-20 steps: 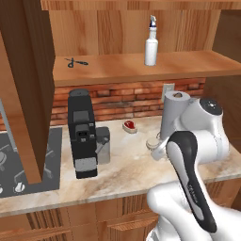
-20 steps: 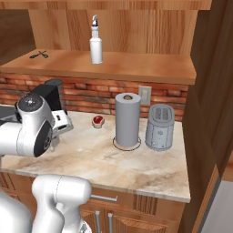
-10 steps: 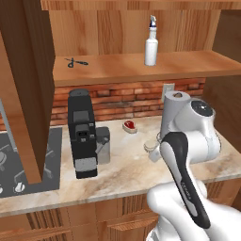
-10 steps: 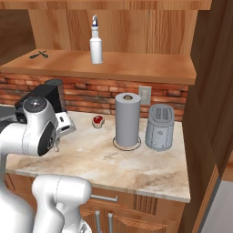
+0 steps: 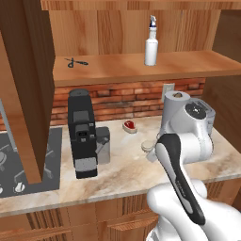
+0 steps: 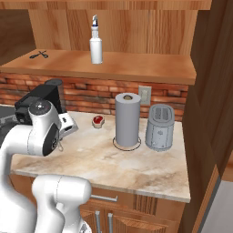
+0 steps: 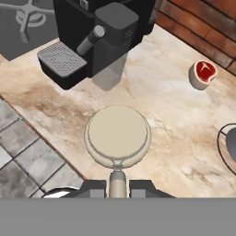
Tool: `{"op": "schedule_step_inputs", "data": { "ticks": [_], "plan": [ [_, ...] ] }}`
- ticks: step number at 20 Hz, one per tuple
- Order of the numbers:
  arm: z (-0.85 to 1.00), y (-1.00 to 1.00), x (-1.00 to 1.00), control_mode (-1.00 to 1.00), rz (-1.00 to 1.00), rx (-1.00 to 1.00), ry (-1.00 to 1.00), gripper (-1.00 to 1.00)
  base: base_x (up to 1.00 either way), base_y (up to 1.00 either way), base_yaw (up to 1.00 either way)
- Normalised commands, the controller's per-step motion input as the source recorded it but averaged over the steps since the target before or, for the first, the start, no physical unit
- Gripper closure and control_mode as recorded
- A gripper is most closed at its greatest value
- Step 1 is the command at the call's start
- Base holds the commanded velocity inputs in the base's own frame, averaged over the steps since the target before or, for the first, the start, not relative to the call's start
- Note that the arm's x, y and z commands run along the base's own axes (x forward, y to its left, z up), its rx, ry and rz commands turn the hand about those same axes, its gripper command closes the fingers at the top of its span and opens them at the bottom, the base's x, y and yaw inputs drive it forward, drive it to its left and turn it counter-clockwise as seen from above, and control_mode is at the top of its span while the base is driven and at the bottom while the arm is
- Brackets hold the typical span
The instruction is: Pick the dish brush and spray from the cabinet and place them on the counter.
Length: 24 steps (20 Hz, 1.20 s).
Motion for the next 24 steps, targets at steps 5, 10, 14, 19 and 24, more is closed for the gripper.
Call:
{"op": "schedule_step_inputs", "data": {
  "ticks": [5,10,14,19,24],
  "plan": [
    [-0.80,0.00,0.00,-1.00,0.00,0.04,-0.23,1.00,0.00,0.00,0.00],
    [-0.83,0.02,0.00,-1.00,0.00,0.03,-0.23,1.00,0.00,0.00,0.00],
    [-0.80,0.07,0.00,-1.00,0.00,0.01,-0.23,1.00,0.00,0.00,0.00],
    [-0.74,0.08,0.00,-1.00,0.00,0.00,-0.22,1.00,0.00,0.00,0.00],
    [-0.67,0.05,0.00,-1.00,0.00,0.00,-0.22,1.00,0.00,0.00,0.00]
  ]
}}
